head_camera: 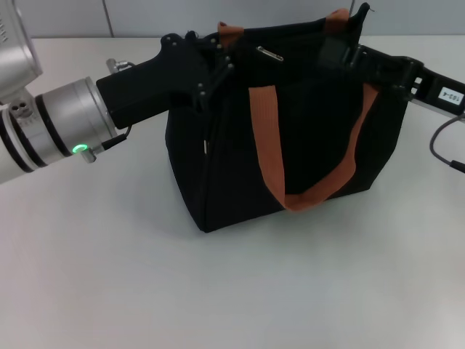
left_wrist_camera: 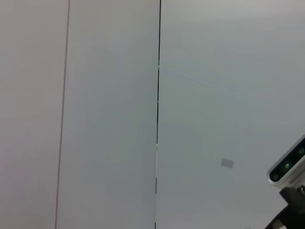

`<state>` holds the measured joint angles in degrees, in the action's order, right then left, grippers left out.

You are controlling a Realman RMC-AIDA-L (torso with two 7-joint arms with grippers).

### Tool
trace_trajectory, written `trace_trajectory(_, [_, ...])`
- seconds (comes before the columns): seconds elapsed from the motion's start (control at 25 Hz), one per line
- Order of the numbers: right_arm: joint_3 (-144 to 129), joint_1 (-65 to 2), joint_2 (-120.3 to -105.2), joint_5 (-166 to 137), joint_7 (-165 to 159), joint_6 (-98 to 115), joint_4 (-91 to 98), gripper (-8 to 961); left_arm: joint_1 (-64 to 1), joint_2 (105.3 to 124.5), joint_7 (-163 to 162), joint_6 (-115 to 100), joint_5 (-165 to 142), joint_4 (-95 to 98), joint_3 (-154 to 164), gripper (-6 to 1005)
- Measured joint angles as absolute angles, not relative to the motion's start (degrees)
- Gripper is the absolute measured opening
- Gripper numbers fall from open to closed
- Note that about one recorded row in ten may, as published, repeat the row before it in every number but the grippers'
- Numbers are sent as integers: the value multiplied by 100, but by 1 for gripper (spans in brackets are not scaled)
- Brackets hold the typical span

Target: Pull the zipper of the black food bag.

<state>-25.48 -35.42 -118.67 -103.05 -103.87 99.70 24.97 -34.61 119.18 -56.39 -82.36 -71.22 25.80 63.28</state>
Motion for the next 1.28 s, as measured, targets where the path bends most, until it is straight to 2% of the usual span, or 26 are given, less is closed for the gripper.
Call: trace_trajectory(1.28, [-3436, -3953, -11867, -10305, -12087, 9126, 2649, 632, -3604, 11911, -4987, -8044, -6478, 2521, 7143, 26])
